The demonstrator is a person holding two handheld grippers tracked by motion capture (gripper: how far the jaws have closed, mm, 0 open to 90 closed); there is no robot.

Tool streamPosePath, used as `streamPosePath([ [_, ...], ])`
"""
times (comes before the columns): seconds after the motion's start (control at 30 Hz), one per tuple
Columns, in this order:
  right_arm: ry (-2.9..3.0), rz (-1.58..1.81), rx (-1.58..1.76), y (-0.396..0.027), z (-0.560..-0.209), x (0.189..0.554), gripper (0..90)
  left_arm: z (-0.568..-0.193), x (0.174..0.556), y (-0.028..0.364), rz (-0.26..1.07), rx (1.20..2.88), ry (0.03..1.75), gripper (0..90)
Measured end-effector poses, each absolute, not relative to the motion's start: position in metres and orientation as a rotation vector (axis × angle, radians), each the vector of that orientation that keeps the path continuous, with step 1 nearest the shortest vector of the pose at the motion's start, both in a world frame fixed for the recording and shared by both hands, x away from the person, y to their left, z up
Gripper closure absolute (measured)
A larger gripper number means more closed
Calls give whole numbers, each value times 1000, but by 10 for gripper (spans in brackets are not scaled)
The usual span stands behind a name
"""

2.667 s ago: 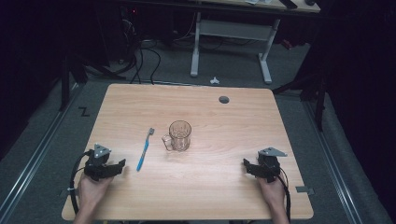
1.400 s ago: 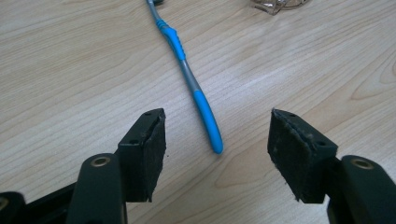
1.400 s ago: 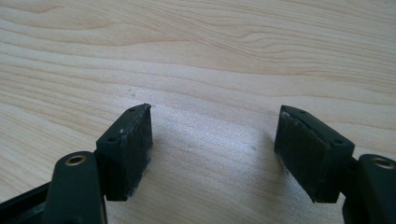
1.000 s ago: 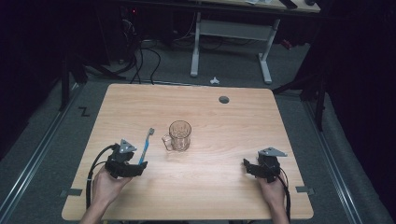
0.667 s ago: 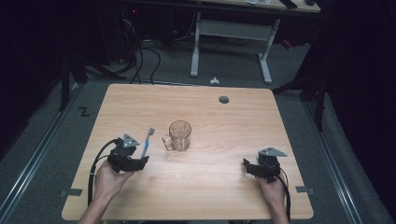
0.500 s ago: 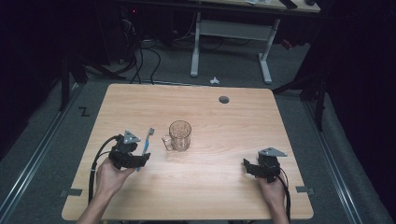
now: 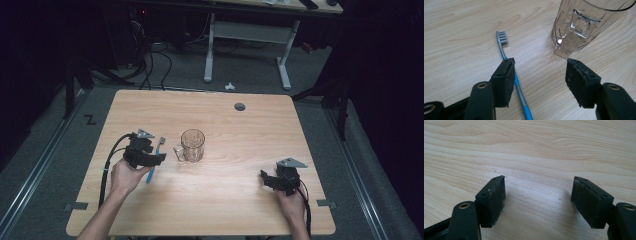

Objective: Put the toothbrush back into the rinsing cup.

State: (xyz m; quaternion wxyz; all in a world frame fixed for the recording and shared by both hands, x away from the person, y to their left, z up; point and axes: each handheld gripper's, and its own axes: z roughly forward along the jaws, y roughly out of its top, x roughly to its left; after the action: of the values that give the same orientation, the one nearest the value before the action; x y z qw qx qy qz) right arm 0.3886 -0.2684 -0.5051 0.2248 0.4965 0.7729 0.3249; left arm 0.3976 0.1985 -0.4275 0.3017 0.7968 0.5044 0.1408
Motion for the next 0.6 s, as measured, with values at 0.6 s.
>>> streamPosePath([
  [0.6,2133,896,1369,-268,-505,389,279,-447,451,193,384,2284,1521,470],
])
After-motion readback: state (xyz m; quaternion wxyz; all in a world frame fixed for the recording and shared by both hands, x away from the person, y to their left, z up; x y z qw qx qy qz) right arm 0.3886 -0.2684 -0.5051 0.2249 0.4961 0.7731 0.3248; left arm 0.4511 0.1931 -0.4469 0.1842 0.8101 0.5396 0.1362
